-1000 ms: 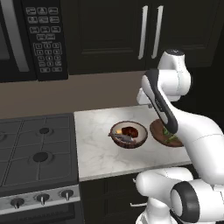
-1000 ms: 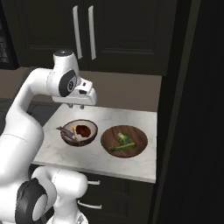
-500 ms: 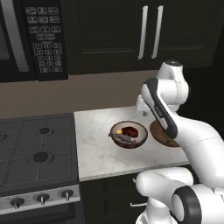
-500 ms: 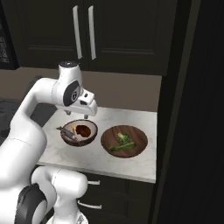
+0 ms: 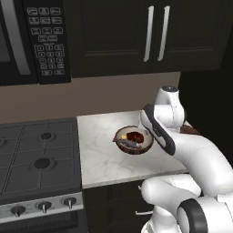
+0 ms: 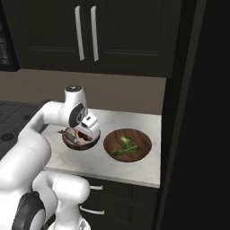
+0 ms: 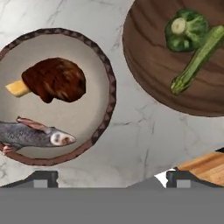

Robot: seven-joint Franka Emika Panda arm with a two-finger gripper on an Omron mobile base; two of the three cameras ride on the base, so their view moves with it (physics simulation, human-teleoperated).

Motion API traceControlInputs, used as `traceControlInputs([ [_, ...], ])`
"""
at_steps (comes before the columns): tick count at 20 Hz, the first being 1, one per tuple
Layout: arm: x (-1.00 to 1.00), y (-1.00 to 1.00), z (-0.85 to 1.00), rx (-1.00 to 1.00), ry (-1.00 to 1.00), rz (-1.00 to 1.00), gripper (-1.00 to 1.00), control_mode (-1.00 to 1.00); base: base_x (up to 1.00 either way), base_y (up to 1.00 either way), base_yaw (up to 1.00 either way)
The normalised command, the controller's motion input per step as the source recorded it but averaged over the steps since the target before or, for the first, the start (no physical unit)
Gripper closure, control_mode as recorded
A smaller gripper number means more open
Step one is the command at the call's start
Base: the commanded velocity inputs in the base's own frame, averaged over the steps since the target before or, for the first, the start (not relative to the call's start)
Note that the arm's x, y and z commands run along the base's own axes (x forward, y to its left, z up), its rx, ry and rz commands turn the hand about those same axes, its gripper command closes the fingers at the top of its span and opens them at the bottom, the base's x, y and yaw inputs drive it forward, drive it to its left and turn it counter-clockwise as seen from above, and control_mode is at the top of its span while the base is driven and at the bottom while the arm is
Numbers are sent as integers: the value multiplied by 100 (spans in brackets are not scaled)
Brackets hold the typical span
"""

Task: Place the bowl with the broccoli and squash on the second highest shelf of the fridge. Place the bowl with the steak and fish on the top shelf of the fridge.

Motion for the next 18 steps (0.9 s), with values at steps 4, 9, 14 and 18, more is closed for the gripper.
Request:
traceControlInputs([
  [4,12,-2,-42,12,2,-12,-100,-100,0,0,0],
  [9,20,-1,-34,6,2,-2,-100,-100,0,0,0],
  [14,21,0,-36,0,1,0,-100,-100,0,0,0],
  [18,20,0,-21,0,0,0,-100,-100,0,0,0],
])
